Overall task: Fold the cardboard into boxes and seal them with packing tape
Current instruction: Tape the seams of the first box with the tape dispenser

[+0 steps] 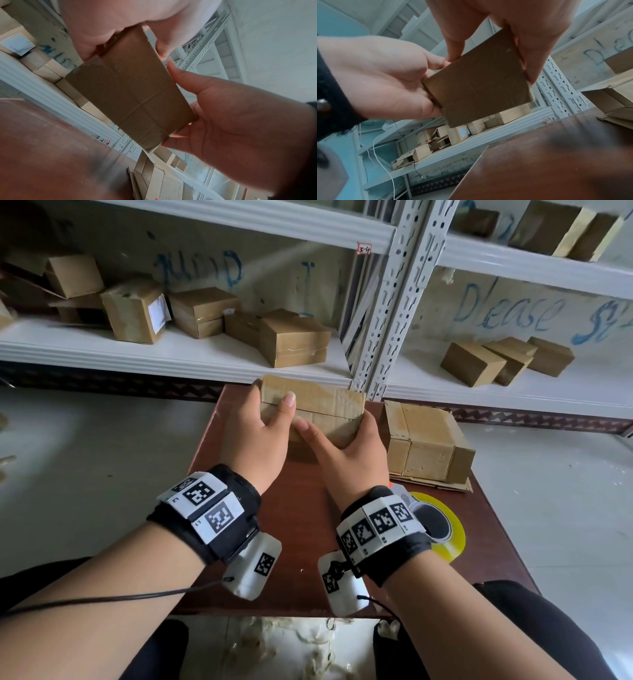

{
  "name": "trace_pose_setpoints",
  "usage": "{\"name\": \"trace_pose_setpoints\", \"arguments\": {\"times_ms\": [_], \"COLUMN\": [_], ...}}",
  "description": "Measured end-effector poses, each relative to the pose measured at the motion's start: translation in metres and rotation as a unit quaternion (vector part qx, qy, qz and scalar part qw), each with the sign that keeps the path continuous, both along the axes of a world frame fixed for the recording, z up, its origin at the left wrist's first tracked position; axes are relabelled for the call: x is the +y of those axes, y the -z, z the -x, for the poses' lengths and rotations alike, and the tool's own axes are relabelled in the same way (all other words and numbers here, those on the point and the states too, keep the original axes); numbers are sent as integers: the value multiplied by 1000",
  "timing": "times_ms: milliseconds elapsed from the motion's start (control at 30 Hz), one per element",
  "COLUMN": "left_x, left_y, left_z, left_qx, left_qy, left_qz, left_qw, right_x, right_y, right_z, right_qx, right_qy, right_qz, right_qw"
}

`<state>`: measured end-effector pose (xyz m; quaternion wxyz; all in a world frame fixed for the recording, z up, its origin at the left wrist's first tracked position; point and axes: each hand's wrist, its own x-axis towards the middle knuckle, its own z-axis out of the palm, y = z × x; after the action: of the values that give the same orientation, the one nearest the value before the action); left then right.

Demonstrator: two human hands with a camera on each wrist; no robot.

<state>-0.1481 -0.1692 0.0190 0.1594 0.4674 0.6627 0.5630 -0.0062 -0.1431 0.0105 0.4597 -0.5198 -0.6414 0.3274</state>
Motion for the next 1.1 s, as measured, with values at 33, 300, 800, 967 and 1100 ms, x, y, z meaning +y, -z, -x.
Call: {"name": "trace_pose_setpoints", "arguments": {"times_ms": [33,300,800,967,1100], "left_x": [1,3,9,16,16], "left_y": [0,1,-4,3,3], "left_z": [1,19,36,39,32], "left_qx": [4,11,-60,-129,-100], "left_qy": [2,-28,-55,-43,-40], "left_qz": [0,6,22,5,-4], "left_qw": [1000,1000,996,991,994], "right_x": [0,10,7,16,14], "right_y": [1,-4,-11,-10,-11], "right_z": [1,1,2,1,0], "right_qx": [-5,-32,246,248,262], "right_qy": [6,42,-30,-37,-33], "right_qz": [-3,-75,58,117,113], "right_qw": [1000,996,967,961,958]}}
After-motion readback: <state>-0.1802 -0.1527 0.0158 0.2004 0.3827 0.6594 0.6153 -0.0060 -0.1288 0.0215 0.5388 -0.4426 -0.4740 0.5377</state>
